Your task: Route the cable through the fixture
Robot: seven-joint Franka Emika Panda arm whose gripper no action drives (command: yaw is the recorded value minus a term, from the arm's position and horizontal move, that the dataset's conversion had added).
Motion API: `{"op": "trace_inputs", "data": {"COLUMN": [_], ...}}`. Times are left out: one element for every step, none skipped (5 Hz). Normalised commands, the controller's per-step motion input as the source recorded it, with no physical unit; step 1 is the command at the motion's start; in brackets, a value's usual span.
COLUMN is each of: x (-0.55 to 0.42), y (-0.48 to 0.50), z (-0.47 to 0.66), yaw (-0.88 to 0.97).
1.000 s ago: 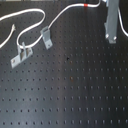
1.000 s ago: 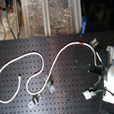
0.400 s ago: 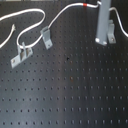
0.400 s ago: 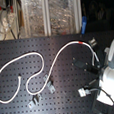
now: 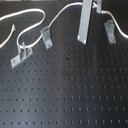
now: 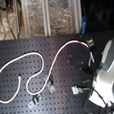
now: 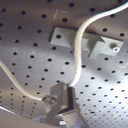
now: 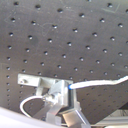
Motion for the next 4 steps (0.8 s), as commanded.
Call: {"op": "trace_inputs", "data": {"x": [0.024, 0.077, 0.22, 0.266], "y": [0.337, 0.392, 0.438, 0.427], "z": [0.28, 0.34, 0.34, 0.33], "yaw": [0.29, 0.05, -0.01, 0.0]}}
